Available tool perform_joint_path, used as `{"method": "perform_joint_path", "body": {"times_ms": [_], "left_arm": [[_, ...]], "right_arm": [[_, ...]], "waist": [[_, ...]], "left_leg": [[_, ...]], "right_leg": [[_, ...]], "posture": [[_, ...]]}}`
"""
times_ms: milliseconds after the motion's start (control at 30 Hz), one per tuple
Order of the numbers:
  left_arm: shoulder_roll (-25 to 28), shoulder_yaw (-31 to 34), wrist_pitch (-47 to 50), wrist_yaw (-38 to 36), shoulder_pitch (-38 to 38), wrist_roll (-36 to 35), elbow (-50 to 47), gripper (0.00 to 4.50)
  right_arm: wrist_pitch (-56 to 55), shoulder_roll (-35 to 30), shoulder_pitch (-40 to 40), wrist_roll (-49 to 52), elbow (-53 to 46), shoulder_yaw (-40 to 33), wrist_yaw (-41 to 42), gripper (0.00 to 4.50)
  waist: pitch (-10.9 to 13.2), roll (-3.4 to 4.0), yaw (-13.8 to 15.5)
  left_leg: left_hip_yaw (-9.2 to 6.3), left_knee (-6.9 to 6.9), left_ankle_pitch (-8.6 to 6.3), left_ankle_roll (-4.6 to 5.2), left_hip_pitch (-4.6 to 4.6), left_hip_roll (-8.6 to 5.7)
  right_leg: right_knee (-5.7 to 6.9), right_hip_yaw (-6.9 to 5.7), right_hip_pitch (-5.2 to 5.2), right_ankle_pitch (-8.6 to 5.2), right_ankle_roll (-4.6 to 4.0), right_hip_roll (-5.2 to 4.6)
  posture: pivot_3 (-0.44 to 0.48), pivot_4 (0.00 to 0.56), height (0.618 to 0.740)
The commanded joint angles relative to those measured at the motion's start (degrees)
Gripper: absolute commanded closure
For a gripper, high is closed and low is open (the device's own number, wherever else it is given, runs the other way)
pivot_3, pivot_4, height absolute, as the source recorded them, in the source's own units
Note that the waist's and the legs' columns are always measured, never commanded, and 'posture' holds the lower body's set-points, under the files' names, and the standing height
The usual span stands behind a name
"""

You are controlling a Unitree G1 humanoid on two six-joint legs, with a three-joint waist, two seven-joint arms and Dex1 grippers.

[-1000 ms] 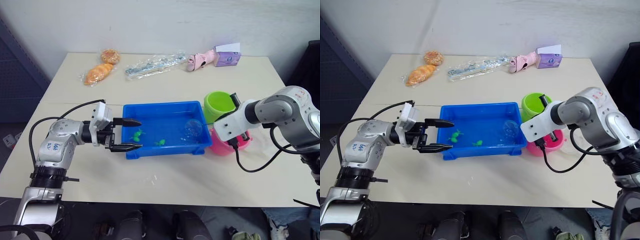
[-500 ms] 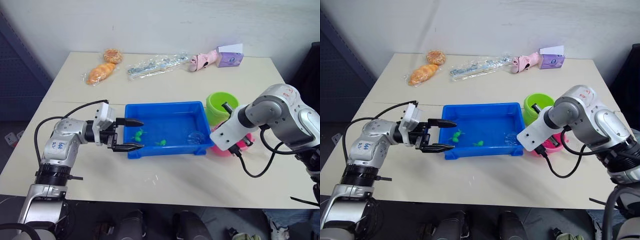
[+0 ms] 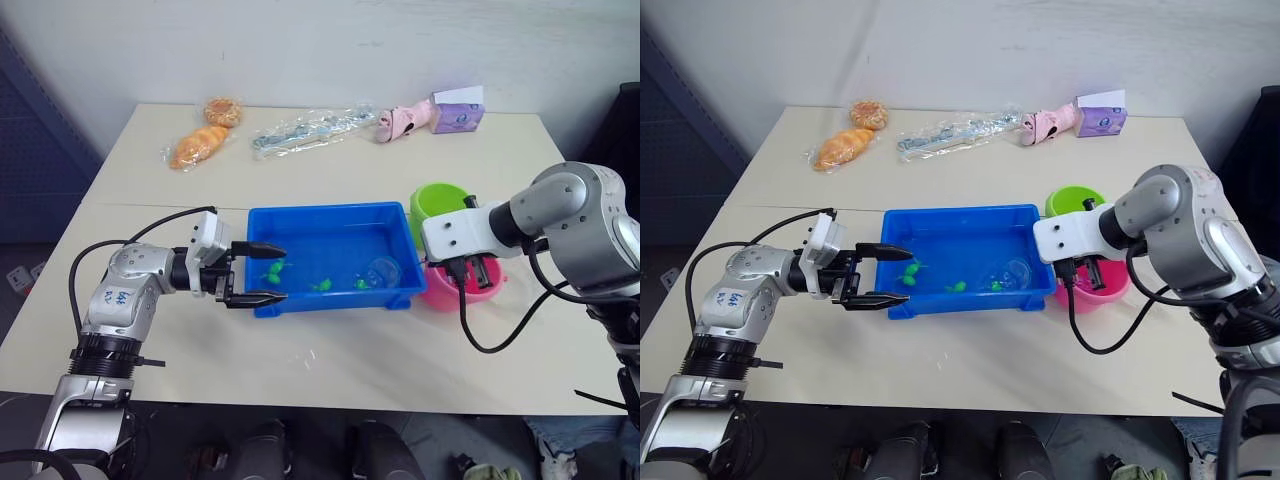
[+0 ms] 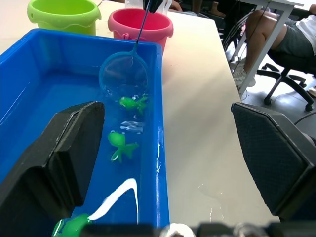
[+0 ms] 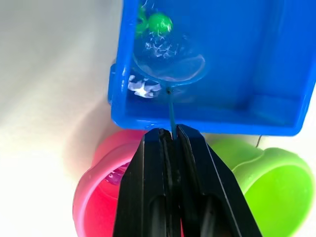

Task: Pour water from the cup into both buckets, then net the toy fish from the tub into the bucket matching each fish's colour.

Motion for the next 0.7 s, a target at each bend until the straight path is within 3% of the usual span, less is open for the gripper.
{"method": "perform_joint_path", "body": {"times_ms": [33, 233, 700], "left_arm": [[0.2, 1.3, -0.6, 0.2, 0.3, -0.4, -2.0, 0.07], [1.1, 1.7, -0.7, -0.1, 0.4, -0.2, -1.9, 0.07], [4.5, 2.2, -2.6, -1.4, 1.5, 1.4, -0.4, 0.07]], "right_arm": [[3.5, 1.1, 1.7, 3.4, 1.2, -4.7, -3.5, 4.50], [1.8, 0.4, 3.6, 3.4, 2.5, -4.3, -6.2, 4.50], [2.8, 9.2, -0.2, 2.6, 3.7, 2.5, -8.4, 4.50]], "waist": [[0.0, 0.00, 0.0], [0.0, 0.01, -0.1], [0.0, 0.01, 0.0]], "left_leg": [[-0.01, 0.04, -0.01, 0.01, -0.04, 0.00], [0.05, 0.11, 0.00, 0.01, -0.26, -0.01], [0.11, 0.13, 0.00, 0.00, -0.34, 0.01]], "right_leg": [[-0.01, -0.02, -0.01, 0.00, 0.00, 0.00], [0.15, 0.02, -0.29, 0.00, 0.00, 0.00], [0.25, 0.09, -0.45, 0.00, 0.00, 0.00]], "posture": [[0.000, 0.150, 0.740], [0.000, 0.150, 0.740], [0.000, 0.150, 0.740]]}}
